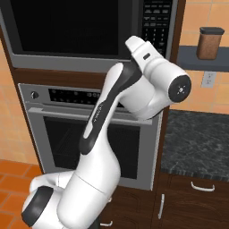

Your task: Open the microwave, place the bowl with waffle inside the microwave, then close the microwave door and turn it on.

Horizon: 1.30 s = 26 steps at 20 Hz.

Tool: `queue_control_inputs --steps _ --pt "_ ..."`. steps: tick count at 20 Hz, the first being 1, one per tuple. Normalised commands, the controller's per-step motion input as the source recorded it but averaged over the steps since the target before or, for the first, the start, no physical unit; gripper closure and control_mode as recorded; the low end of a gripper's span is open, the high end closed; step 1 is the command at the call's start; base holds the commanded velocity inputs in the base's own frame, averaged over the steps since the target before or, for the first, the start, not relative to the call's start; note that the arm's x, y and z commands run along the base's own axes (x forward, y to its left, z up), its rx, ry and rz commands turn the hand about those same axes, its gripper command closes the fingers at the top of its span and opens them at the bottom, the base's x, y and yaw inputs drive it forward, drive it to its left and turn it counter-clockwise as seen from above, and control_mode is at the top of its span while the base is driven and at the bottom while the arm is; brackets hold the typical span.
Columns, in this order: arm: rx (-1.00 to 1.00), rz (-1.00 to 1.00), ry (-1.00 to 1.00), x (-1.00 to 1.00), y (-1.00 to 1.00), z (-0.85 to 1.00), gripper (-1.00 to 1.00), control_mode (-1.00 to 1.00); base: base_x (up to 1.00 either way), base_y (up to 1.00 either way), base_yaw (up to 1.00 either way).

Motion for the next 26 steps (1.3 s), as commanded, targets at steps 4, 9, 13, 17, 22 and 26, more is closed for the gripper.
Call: queue_control_inputs --steps 4,9,13,17,22,26 --pt "0.00 -0.02 0.08 0.33 -0.17 0.00 1.00 -1.00 0.00 0.00 0.00" --pt "0.00 0.00 0.02 0.30 -0.20 0.00 1.00 -1.00 0.00 0.00 0.00" --pt "0.00 -0.01 0.00 0.27 -0.06 0.00 1.00 -1.00 0.00 0.00 0.00" --pt "0.00 -0.03 0.00 0.29 0.00 0.00 1.00 -1.00 0.00 0.00 0.00" --pt "0.00 -0.01 0.00 0.28 0.00 0.00 1.00 -1.00 0.00 0.00 0.00" --pt "0.00 0.00 0.00 0.26 -0.08 0.00 1.00 -1.00 0.00 0.00 0.00"
